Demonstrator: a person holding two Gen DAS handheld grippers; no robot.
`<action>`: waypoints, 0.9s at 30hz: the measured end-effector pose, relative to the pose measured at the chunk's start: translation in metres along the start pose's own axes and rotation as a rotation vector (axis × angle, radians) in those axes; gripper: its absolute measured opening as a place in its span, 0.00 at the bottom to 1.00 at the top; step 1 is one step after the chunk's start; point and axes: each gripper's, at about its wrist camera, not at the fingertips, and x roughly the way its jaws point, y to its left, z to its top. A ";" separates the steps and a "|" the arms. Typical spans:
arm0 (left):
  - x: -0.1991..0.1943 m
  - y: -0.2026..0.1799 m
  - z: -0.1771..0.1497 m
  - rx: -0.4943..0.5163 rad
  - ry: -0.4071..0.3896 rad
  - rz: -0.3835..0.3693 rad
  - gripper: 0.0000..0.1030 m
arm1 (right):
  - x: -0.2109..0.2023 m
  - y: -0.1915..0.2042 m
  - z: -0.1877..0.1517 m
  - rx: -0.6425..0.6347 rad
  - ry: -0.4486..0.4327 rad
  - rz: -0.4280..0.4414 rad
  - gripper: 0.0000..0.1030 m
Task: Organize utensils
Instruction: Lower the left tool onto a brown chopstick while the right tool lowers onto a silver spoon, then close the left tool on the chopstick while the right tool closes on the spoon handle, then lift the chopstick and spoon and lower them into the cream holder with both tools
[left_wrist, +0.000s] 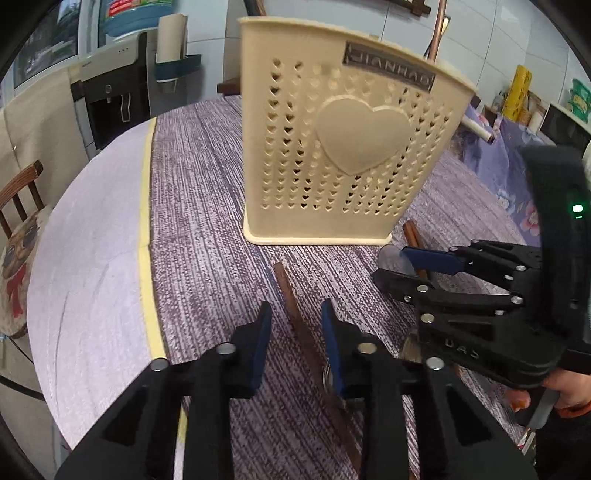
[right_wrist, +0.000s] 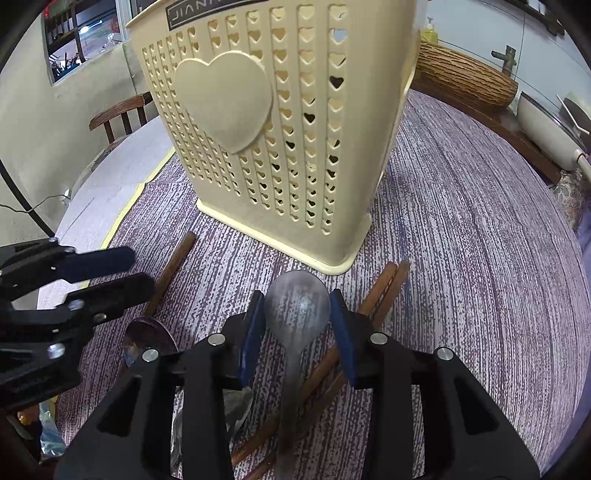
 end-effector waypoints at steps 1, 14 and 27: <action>0.004 0.000 0.001 0.003 0.013 0.002 0.16 | 0.000 -0.001 -0.001 0.003 -0.001 0.002 0.36; 0.013 -0.013 -0.001 0.029 0.014 0.068 0.09 | 0.000 0.005 -0.002 0.013 -0.007 -0.032 0.36; -0.024 -0.010 0.018 0.006 -0.121 0.024 0.07 | -0.045 -0.005 0.001 0.092 -0.158 0.047 0.36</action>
